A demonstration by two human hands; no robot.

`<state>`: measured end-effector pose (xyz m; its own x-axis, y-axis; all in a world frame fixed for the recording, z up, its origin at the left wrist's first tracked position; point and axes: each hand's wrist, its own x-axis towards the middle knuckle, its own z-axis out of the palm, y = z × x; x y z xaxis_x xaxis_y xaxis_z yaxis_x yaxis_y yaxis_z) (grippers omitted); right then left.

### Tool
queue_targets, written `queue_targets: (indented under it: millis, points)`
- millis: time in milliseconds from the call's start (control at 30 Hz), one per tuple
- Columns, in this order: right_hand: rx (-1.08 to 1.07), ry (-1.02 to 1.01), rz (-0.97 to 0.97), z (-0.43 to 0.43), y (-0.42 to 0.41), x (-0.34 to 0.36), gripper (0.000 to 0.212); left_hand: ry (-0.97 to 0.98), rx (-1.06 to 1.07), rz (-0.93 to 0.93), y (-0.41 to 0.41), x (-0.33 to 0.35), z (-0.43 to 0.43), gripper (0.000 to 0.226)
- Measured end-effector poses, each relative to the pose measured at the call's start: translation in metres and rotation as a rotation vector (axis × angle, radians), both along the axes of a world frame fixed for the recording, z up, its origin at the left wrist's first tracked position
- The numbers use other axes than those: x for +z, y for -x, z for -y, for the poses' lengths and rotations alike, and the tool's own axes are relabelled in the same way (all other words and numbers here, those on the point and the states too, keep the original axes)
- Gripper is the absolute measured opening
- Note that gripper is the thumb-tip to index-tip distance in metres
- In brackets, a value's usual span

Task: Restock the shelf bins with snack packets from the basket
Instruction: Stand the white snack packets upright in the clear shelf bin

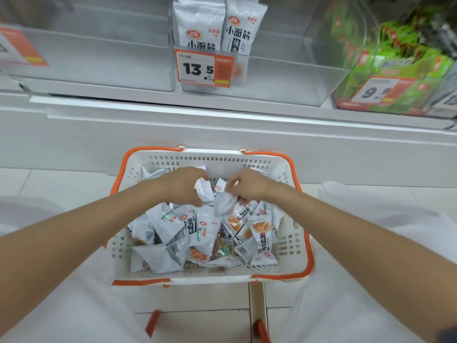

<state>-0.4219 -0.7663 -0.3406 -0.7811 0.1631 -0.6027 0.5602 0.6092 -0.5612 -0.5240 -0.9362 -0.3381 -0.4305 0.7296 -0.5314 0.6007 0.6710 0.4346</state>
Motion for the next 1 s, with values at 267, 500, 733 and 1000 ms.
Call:
queue_targets:
  millis: [267, 500, 733, 1000]
  points:
    - [-0.539, 0.638, -0.153, -0.011, 0.022, 0.071, 0.024, -0.444, 0.355, 0.255, -0.005, 0.021, -0.005, 0.055]
    - [-0.295, 0.286, -0.451, -0.026, 0.026, 0.078, 0.018, -0.507, 0.472, 0.531, -0.002, 0.038, -0.014, 0.022]
    - [-0.292, 0.402, -0.411, -0.059, 0.021, 0.089, 0.008, -0.488, 0.426, 0.567, 0.004, 0.052, -0.008, 0.044]
    - [-0.267, 0.487, -0.369, -0.057, 0.021, 0.087, 0.017, -0.454, 0.407, 0.616, 0.008, 0.051, -0.007, 0.012]
